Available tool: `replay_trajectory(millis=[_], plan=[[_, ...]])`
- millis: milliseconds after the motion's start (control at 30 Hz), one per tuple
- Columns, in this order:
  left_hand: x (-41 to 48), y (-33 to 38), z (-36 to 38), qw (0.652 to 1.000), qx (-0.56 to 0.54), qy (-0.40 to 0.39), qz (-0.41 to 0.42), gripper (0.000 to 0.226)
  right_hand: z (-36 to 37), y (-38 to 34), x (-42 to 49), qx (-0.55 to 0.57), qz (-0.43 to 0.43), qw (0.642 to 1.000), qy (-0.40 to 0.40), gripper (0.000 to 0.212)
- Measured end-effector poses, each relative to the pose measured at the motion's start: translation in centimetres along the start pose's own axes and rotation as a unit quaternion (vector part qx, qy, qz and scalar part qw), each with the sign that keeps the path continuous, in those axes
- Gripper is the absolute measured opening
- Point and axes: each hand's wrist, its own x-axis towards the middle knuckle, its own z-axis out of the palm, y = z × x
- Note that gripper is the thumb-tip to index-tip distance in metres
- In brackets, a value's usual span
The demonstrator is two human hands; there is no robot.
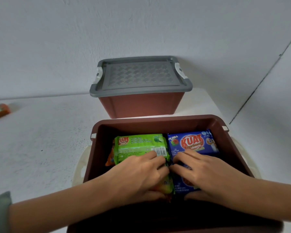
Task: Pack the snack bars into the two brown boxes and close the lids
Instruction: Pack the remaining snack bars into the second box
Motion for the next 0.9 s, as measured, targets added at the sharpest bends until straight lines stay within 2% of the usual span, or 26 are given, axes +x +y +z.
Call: replay_trajectory(millis=[133, 300, 367, 467, 600, 667, 833, 900], plan=[[0.0, 0.0, 0.1, 1.0, 0.003, 0.004, 0.009, 0.041, 0.3, 0.1, 0.1, 0.034, -0.012, 0.999, -0.014, 0.076], [-0.8, -0.5, -1.1, 0.997, -0.065, 0.006, -0.028, 0.03, -2.4, 0.5, 1.6, 0.1, -0.008, 0.993, -0.067, 0.048], [-1.8, -1.4, -2.2, 0.992, -0.097, 0.042, -0.062, 0.027, -3.7, 0.4, 3.0, 0.082, -0.014, 0.996, -0.019, 0.042], [-4.4, -3.8, -3.9, 0.974, -0.111, 0.11, -0.162, 0.025, -5.1, 0.0, 6.9, 0.102, -0.021, 0.994, 0.03, 0.036], [-10.8, -8.0, -5.9, 0.933, -0.071, 0.177, -0.305, 0.024, -7.5, -2.1, 15.1, 0.129, -0.088, 0.98, 0.123, 0.038], [-15.2, -10.2, -6.6, 0.903, -0.05, 0.197, -0.379, 0.027, -8.4, -3.9, 20.2, 0.143, -0.113, 0.975, 0.128, 0.044], [-28.2, -16.0, -7.0, 0.798, -0.005, 0.262, -0.543, 0.025, -8.4, -9.9, 34.9, 0.15, -0.159, 0.968, 0.122, 0.052], [-33.6, -17.9, -6.7, 0.746, 0.013, 0.248, -0.618, 0.027, -7.4, -12.4, 40.9, 0.15, -0.167, 0.969, 0.103, 0.054]])
